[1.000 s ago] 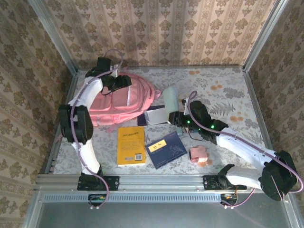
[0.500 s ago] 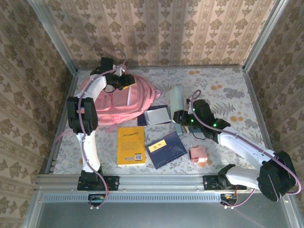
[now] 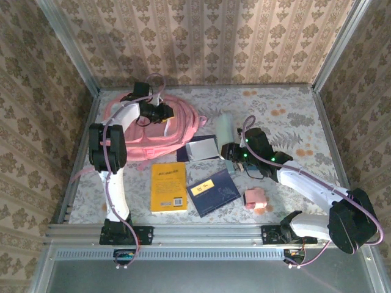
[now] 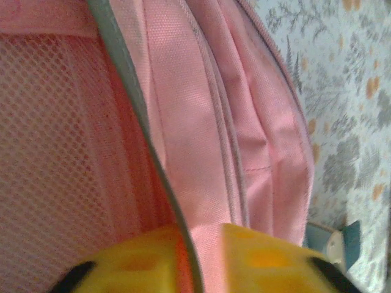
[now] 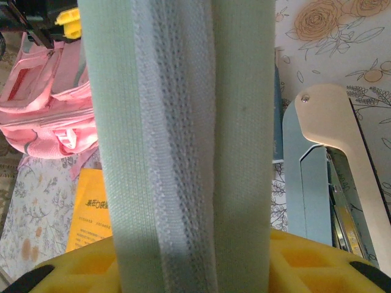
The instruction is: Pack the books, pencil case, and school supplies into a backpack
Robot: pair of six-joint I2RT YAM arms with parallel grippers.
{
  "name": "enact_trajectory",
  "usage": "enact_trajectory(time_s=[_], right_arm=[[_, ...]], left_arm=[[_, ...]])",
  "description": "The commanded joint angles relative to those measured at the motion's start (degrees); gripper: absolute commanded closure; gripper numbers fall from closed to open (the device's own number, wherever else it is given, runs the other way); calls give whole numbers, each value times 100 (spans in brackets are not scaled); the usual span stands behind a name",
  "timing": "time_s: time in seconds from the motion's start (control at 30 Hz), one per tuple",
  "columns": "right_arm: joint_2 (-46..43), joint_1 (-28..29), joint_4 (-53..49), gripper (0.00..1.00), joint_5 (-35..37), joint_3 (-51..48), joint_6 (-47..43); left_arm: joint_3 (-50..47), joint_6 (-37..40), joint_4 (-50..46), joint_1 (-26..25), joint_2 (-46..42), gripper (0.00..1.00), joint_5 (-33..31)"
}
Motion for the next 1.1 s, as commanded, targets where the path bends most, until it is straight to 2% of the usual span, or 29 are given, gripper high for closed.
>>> enact_trajectory(time_s=[0.0,0.03,0.33,0.5,0.63,0.93,1.07], right_arm=[[66,-30,218,55,-151,35,-34],[53,-30,216,55,-191,62,-34],[328,-8,448,55,-641,479,-76],[764,125,520,55,-843,1079,58],[1354,233,364,56,-804,1708,285],[3222,312,1105,57,-1710,3126,1235],[3952,420,1447,59,-2149,3844,1360]], left_arm=[[402,243,-433,-114,-52,93,-177],[479,297,-550,-108,-111,100,-266],[854,859,-1403,42,-1354,100,-903],[528,852,-1388,159,-2188,100,-911],[135,849,-1096,253,-2786,100,-623],[81,831,-1206,182,-2790,100,252],[348,1149,-1797,-90,-2564,100,169]])
